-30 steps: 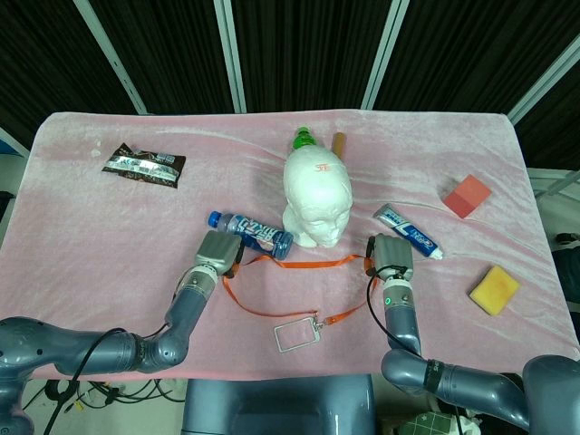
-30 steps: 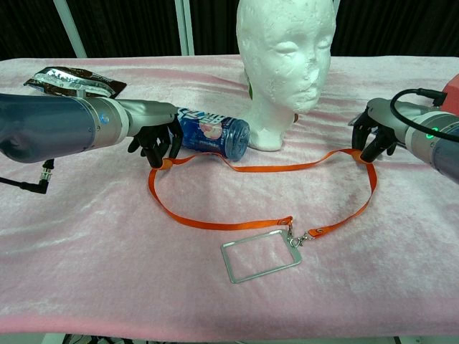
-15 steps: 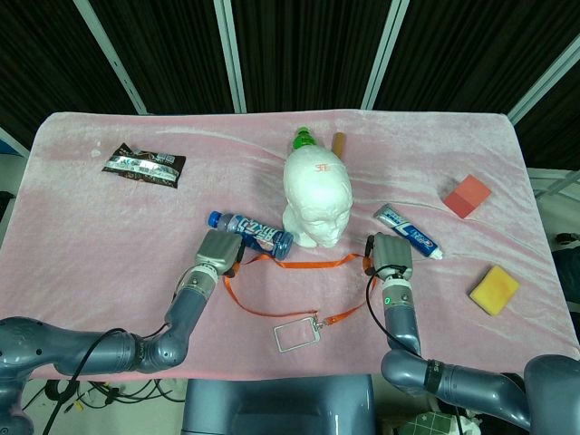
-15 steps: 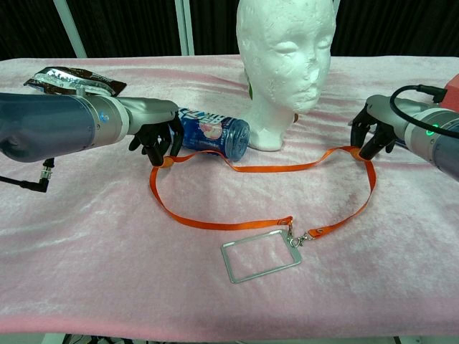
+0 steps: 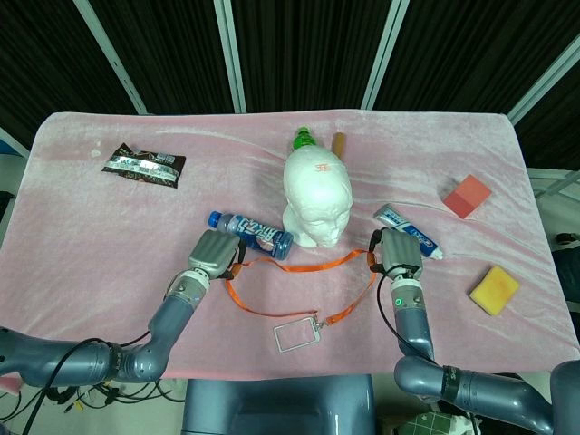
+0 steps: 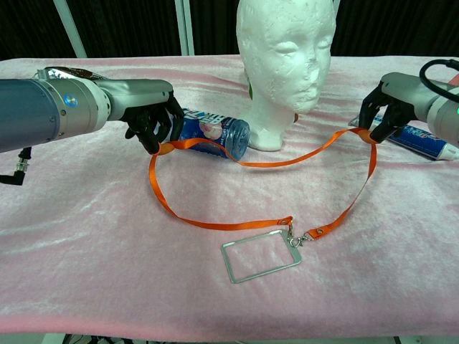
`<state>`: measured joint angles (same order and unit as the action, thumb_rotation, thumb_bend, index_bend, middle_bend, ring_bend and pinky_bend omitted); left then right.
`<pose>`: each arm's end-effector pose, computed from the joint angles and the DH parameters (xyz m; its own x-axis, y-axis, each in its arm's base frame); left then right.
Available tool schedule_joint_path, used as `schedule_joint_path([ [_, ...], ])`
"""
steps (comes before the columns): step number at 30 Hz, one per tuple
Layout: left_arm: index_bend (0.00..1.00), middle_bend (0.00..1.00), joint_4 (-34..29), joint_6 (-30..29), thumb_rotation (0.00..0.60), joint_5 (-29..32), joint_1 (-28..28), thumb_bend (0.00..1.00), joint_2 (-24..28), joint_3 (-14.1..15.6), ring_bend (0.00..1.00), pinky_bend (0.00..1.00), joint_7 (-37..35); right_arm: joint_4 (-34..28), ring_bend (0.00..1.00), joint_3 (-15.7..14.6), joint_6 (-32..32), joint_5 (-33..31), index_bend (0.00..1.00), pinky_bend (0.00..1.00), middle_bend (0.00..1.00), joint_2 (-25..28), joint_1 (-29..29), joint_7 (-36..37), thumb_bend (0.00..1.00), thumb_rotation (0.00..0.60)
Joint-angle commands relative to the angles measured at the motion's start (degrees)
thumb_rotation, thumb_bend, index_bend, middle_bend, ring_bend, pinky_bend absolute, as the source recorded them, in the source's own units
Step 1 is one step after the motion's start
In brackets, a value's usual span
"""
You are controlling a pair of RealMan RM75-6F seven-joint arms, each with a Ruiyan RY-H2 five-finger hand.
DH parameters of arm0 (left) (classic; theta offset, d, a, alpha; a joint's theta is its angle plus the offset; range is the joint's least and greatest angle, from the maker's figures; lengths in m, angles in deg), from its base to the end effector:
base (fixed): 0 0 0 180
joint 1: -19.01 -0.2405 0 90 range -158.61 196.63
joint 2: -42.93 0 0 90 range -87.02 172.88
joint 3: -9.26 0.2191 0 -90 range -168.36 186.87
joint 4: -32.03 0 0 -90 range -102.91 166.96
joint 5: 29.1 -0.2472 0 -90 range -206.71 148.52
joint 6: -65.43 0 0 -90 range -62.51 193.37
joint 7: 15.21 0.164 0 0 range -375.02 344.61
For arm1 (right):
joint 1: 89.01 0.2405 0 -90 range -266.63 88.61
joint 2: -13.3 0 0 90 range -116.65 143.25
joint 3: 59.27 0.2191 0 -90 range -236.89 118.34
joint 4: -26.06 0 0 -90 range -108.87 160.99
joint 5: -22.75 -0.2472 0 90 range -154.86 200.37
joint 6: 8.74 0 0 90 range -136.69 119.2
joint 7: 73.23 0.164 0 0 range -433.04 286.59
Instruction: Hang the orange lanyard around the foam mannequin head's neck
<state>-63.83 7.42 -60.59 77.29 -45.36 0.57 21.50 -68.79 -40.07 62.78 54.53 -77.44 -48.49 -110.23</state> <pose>-0.0590 0.3311 -0.0798 0.4785 0.4085 0.7773 0.8733 -0.3139 -0.3726 -0.1285 -0.3454 -0.0288 0.2518 -0.2557 0.9334 -0.9469 0.1340 0.2922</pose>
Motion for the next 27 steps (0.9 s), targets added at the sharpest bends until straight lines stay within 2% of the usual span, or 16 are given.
schedule_joint_path([
  [1,0.63,0.71,-1.50,-0.41,0.600,-1.83,-0.94,0.47,1.16,0.15,0.65,0.70,-1.39,-1.93,0.45,0.09,0.81,0.93,0.92,0.43,0.39,1.39,-0.86,0.98,0.60,0.600],
  [18,0.64,0.71,-5.37,-3.15,0.600,-19.60,-6.67,0.47,5.60,-1.54,0.65,0.70,-14.69,-17.35,0.45,3.17,5.03,10.04,0.93,0.43,0.39,13.26,-6.91,10.65,0.60,0.600],
  [27,0.64,0.71,-5.56,-4.22,0.600,-26.03,-8.06,0.47,5.97,-3.25,0.65,0.70,-20.46,-23.09,0.45,5.57,5.67,12.21,0.93,0.43,0.39,19.50,-8.90,14.07,0.60,0.600],
])
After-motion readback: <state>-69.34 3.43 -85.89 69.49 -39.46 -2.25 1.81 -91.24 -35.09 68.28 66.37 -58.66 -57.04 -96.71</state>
